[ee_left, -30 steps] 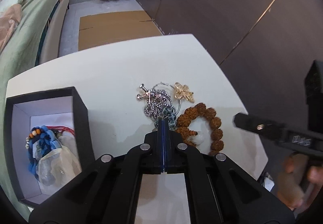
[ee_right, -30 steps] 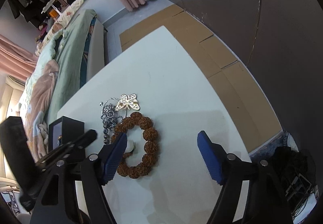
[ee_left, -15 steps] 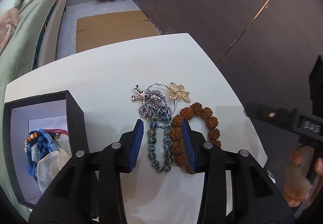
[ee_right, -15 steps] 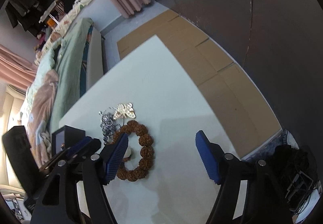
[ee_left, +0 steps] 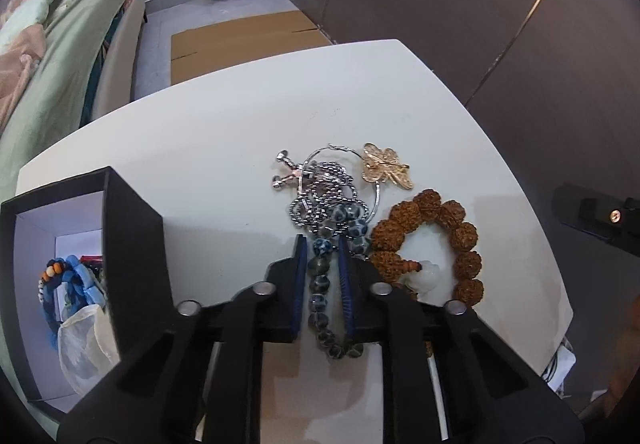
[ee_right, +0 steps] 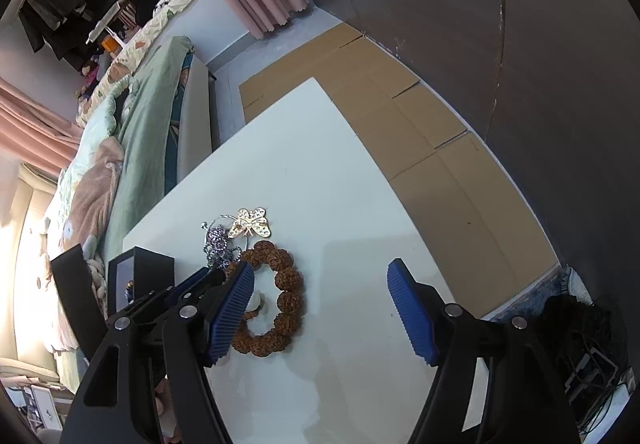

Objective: Organize jewelry

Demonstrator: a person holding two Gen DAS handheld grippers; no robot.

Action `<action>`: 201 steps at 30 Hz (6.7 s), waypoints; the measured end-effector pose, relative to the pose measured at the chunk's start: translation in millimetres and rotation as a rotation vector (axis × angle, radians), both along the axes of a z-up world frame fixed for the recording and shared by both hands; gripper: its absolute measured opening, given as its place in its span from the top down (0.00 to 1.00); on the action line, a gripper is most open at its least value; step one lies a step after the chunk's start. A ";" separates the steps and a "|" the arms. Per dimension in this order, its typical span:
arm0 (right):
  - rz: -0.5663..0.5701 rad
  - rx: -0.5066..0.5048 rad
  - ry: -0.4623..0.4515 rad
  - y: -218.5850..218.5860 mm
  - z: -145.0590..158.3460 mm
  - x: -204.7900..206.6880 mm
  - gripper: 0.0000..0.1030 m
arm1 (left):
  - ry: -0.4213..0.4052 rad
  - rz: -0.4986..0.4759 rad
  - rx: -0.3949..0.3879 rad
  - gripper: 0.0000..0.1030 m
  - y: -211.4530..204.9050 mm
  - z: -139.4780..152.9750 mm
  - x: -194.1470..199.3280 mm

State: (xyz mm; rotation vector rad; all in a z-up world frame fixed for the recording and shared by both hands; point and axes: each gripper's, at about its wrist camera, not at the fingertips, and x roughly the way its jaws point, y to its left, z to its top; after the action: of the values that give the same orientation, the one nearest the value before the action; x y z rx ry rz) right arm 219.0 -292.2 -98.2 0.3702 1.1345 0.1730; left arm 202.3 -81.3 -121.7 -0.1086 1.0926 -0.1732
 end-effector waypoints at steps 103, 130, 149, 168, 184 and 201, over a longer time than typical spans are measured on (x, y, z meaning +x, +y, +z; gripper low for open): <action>0.161 0.164 -0.228 96.6 53.7 -60.4 0.07 | -0.255 0.262 -0.182 0.08 154.9 107.8 -86.1; -0.048 0.212 -0.071 2.9 24.5 -6.1 0.24 | -0.115 0.016 -0.130 0.55 40.6 78.1 5.1; -0.086 0.217 -0.040 -19.8 19.1 12.7 0.27 | 0.076 -0.147 0.078 0.73 -2.1 30.3 79.5; -0.079 0.201 0.045 -1.5 -3.0 29.8 0.30 | 0.133 -0.211 0.103 0.94 -12.4 10.3 82.8; -0.016 0.173 0.044 26.0 -4.9 35.9 0.32 | -0.019 -0.112 -0.045 0.95 30.0 70.3 36.4; 0.089 -0.021 0.041 90.9 -24.1 51.1 0.40 | -0.135 0.165 -0.165 0.95 133.7 72.6 -9.0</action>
State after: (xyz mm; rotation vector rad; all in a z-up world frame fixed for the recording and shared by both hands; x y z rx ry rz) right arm 270.1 -201.3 -122.3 0.3058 1.1928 0.2328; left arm 193.4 52.5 -49.1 -0.3299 0.9287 -0.1203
